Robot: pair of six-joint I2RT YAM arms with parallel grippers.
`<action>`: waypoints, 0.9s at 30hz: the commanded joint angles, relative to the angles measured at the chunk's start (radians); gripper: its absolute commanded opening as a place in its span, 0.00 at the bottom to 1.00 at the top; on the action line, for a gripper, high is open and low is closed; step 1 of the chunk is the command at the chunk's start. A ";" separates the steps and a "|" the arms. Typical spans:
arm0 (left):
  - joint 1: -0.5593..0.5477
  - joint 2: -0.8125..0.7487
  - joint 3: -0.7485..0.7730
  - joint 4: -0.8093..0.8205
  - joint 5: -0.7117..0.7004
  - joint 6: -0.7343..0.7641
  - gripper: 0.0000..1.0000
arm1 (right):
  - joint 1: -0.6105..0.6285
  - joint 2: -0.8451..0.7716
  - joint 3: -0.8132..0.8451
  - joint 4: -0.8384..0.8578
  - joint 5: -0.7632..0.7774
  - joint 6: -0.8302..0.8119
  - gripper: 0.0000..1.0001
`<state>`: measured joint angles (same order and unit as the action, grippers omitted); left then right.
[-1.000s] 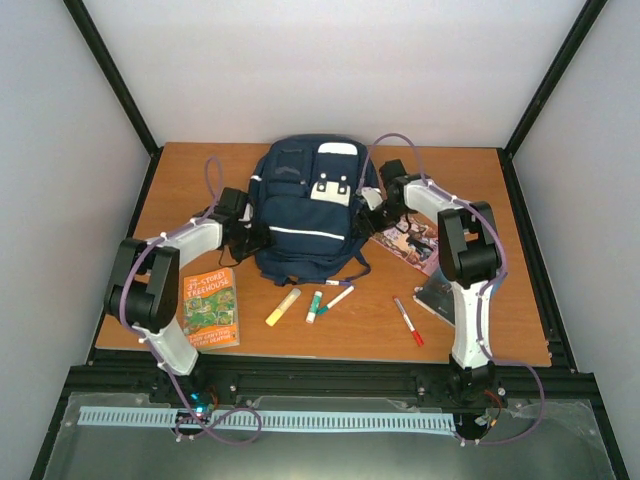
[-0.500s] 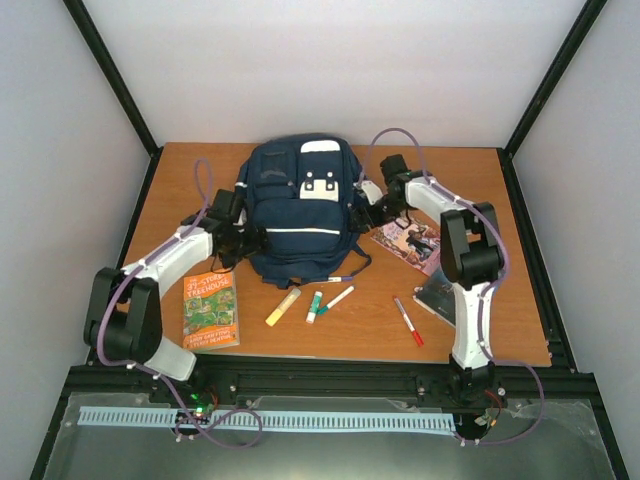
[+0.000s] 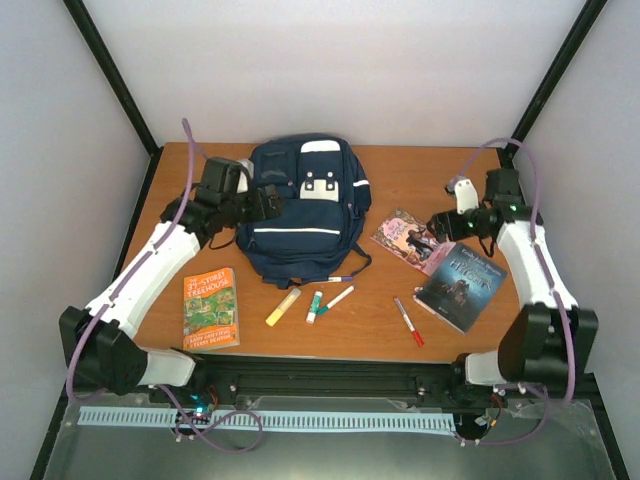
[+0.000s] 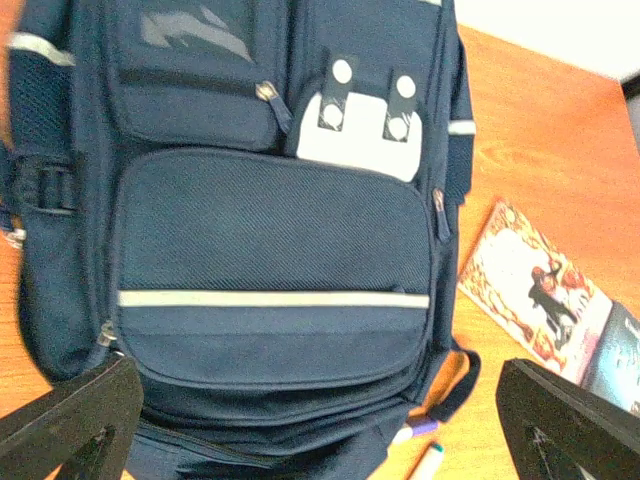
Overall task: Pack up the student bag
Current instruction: Adjust the student bag at the center of the board, then pick up the book from the center of the board.
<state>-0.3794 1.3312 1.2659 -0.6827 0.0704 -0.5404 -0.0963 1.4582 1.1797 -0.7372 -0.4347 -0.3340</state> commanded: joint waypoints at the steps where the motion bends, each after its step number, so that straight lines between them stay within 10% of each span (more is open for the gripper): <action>1: -0.057 -0.007 -0.058 0.109 0.060 0.027 1.00 | -0.062 -0.162 -0.116 -0.054 0.134 -0.080 0.87; 11: -0.322 0.150 0.124 0.207 -0.057 0.064 1.00 | -0.484 -0.253 -0.252 -0.158 0.020 -0.270 0.88; 17: -0.458 0.529 0.564 -0.032 -0.193 0.198 1.00 | -0.669 -0.168 -0.270 -0.197 -0.053 -0.418 0.85; 21: -0.533 0.605 0.537 0.177 -0.298 0.286 1.00 | -0.733 -0.114 -0.282 -0.202 -0.082 -0.492 0.81; 27: -0.536 0.819 0.716 0.187 -0.083 0.190 1.00 | -0.749 -0.078 -0.329 -0.188 -0.109 -0.586 0.75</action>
<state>-0.9207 2.0289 1.8256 -0.5209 -0.1383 -0.3351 -0.8375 1.3739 0.8822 -0.9188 -0.4946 -0.8223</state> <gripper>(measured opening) 0.998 0.764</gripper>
